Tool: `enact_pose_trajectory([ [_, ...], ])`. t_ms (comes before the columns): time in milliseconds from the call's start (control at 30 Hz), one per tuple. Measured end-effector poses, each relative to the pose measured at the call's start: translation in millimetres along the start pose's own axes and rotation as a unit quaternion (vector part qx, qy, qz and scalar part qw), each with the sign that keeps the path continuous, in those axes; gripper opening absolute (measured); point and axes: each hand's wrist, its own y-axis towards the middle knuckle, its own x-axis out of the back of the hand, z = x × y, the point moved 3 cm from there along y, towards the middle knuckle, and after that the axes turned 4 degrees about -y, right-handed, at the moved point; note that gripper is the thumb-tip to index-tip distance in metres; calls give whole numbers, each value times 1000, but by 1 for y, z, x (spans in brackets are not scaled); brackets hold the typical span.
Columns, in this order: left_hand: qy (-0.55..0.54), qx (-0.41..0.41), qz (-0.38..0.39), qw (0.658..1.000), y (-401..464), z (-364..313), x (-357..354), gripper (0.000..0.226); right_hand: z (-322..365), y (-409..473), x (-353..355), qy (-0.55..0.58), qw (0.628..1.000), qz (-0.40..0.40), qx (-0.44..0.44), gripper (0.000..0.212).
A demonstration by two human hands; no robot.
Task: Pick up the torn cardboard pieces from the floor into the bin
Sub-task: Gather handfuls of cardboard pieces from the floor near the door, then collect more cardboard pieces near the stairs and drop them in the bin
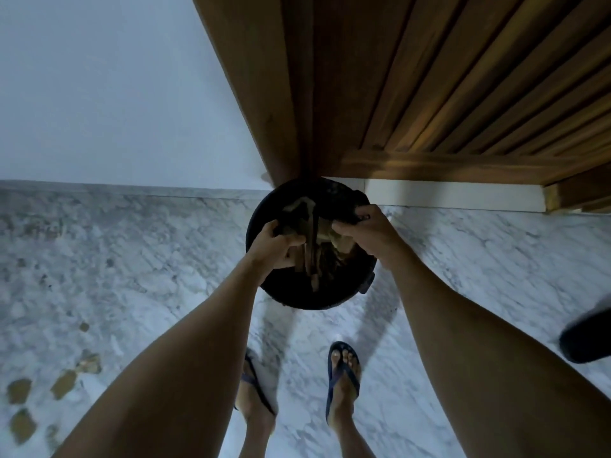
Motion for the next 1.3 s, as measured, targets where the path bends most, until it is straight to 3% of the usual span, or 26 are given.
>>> enact_pose_trajectory([
  [167,1,20,6,1000,-3,10,17,82,8,-3,-9,-28,999,0,-14,69],
  [400,-80,40,-5,996,-20,30,62,76,39,-29,-54,-100,995,12,-8,58],
  [533,-169,63,-40,983,-37,57,127,82,78,-53,-133,-155,986,63,20,57],
  [667,-260,50,-109,958,-70,98,233,98,125,-83,-265,-240,959,135,68,65],
  [800,-339,63,-216,913,-119,187,355,98,156,-141,-427,-329,905,240,125,59],
  [1000,-460,121,-370,798,-222,349,495,73,155,-253,-659,-466,781,361,204,50],
  [1167,-527,146,-434,716,-261,445,565,72,143,-323,-801,-557,673,403,272,49],
  [1300,-550,160,-444,689,-248,477,591,51,144,-325,-877,-601,608,409,318,37],
])
